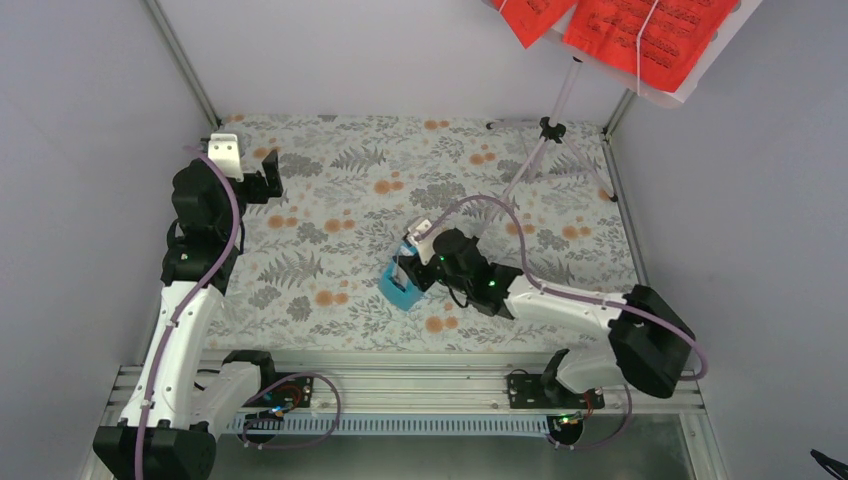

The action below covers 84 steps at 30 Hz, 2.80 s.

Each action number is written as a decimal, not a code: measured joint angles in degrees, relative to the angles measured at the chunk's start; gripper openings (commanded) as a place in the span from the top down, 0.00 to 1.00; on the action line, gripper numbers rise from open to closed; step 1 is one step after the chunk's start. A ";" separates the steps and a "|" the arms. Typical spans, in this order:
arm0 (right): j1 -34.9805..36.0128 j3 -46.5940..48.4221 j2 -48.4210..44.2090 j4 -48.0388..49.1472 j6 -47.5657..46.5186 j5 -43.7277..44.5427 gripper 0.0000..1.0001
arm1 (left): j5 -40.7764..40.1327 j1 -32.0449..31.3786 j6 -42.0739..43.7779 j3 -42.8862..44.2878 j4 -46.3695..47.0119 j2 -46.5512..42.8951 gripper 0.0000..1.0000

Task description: Pack up the instrument practice props

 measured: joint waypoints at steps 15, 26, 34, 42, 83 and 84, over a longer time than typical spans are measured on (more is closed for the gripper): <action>-0.02 7.08 13.05 10.25 -6.34 -6.75 0.25 | 0.22 -0.02 -0.09 -0.02 0.02 -0.11 0.00; -0.13 4.87 -0.83 8.41 -1.27 -7.43 0.04 | 10.25 -1.68 -4.02 -1.60 2.01 0.39 0.02; -8.85 -5.20 -11.32 7.76 13.88 -9.68 0.05 | 29.05 -7.08 -13.81 -13.94 10.36 1.70 0.03; -13.60 -14.97 -8.61 7.34 27.67 -14.88 0.22 | 39.36 -8.26 -19.37 -26.12 15.15 -1.92 0.05; -2.60 -8.94 -2.84 23.71 5.88 -11.06 0.00 | 28.55 -9.14 -22.80 -20.39 17.86 2.69 0.04; -2.51 -8.94 -2.05 24.65 4.85 -11.45 0.00 | 28.41 -7.56 -21.94 -17.44 16.20 3.19 0.03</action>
